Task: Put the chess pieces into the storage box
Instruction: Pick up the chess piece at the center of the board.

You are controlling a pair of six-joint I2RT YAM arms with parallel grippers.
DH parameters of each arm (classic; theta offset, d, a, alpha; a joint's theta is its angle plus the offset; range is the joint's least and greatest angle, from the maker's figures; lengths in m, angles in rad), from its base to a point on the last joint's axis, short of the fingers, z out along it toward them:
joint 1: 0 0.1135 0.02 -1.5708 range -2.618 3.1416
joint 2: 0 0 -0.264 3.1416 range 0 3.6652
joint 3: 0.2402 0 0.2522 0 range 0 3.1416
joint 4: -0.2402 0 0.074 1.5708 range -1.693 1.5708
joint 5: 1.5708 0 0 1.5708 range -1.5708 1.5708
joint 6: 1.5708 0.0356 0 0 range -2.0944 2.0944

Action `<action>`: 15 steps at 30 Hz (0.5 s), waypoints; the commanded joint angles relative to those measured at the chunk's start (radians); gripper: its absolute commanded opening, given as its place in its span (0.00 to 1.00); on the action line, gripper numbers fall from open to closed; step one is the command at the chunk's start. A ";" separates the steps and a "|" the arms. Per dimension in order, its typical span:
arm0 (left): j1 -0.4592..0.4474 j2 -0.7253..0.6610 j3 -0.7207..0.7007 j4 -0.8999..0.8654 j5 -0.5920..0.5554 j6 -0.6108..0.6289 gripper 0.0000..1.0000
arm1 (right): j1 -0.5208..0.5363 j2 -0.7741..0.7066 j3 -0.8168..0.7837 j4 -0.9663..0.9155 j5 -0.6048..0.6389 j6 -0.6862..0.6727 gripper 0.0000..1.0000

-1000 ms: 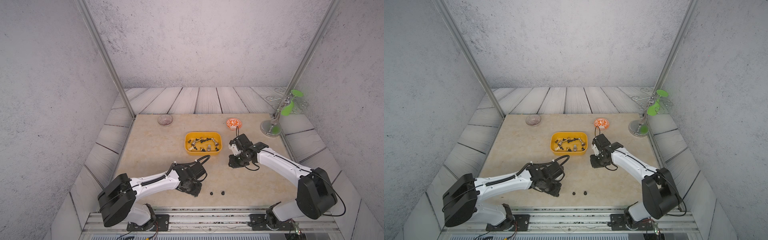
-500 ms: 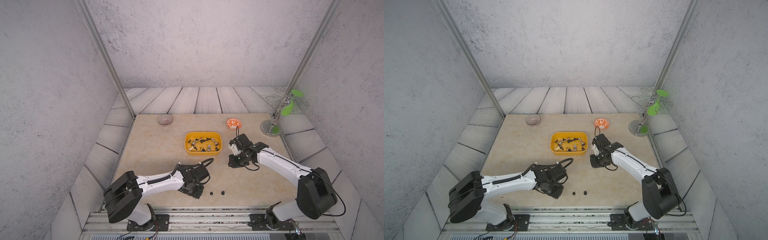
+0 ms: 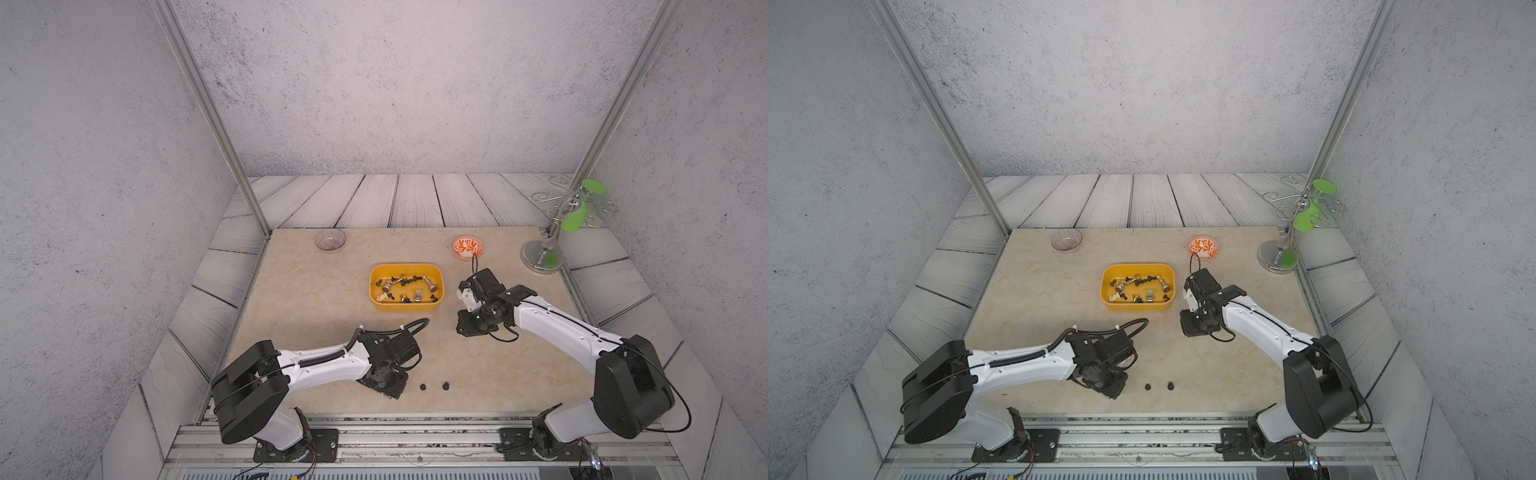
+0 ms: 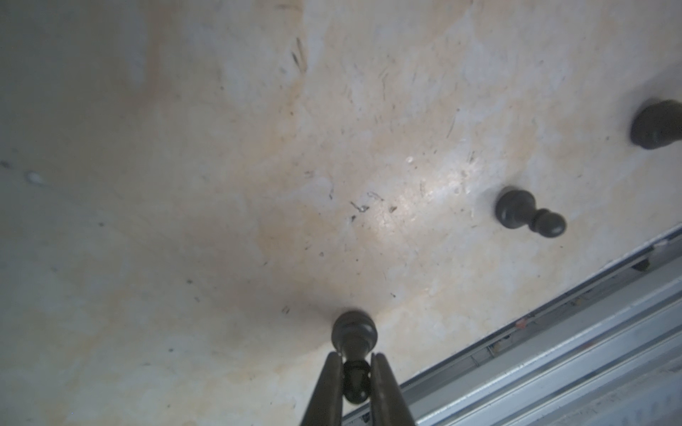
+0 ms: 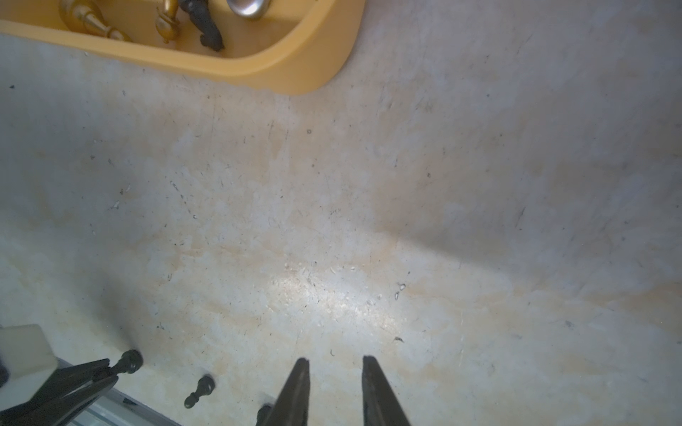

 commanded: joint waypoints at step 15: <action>0.079 -0.053 0.232 -0.102 -0.156 0.101 0.10 | -0.004 -0.026 0.030 -0.027 -0.011 0.006 0.27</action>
